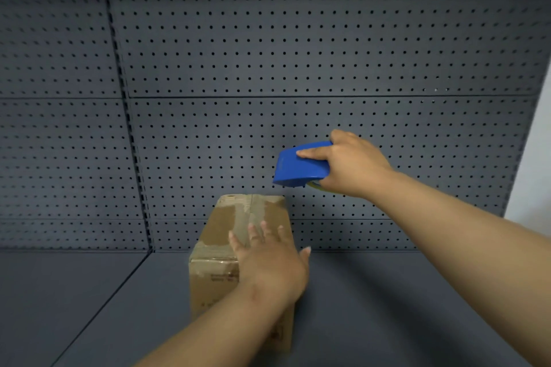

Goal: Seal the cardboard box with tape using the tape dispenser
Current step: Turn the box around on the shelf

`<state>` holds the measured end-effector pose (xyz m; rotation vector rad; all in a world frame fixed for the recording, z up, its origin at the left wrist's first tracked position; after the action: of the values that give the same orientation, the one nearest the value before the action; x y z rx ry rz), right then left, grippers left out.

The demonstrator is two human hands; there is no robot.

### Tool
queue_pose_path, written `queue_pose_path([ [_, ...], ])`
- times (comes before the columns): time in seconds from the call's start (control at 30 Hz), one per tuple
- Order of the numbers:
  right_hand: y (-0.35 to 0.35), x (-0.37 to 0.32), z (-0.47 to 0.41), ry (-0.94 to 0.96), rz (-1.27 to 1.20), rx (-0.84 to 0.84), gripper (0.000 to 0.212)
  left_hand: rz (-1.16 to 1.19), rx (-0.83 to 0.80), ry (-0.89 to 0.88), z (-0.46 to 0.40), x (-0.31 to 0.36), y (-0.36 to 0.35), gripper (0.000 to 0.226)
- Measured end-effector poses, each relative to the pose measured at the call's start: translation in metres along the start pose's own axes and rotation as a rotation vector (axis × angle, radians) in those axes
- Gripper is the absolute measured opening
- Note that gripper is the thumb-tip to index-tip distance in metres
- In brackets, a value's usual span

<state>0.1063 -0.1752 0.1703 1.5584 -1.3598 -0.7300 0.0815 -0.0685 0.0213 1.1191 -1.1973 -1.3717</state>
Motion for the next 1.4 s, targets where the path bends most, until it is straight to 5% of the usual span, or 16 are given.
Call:
queue_pose_path([
  [0.43, 0.0, 0.02, 0.008, 0.04, -0.08, 0.041, 0.053, -0.002, -0.002, -0.111, 0.008, -0.012, -0.001, 0.056],
  [0.83, -0.002, 0.011, -0.002, 0.016, -0.182, 0.073, 0.055, -0.075, -0.069, -0.461, 0.032, -0.079, -0.007, 0.069],
  [0.97, -0.004, 0.003, -0.007, 0.011, -0.188, 0.072, 0.056, -0.135, -0.06, -0.641, 0.03, -0.098, -0.004, 0.052],
  [1.2, -0.01, -0.008, -0.019, -0.047, -0.186, 0.052, 0.057, -0.293, 0.038, -0.608, -0.025, -0.175, 0.01, 0.04],
  [1.33, -0.016, -0.014, -0.025, -0.081, -0.131, 0.032, 0.057, -0.249, 0.113, -0.538, -0.042, -0.202, 0.02, 0.067],
  [1.4, -0.018, -0.014, -0.026, -0.111, -0.117, 0.025, 0.057, -0.296, 0.172, -0.412, -0.048, -0.206, 0.025, 0.057],
])
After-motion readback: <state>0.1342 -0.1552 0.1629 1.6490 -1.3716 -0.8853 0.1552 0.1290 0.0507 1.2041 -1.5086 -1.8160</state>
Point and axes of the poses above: each hand's wrist, its own z-axis away from the middle knuckle, its own y-axis out of the back of the hand, x = y × z, the point moved 9 cm from there along -z, towards the middle knuckle, and after that the axes turned 8 degrees about -x, right-handed, at the moved point
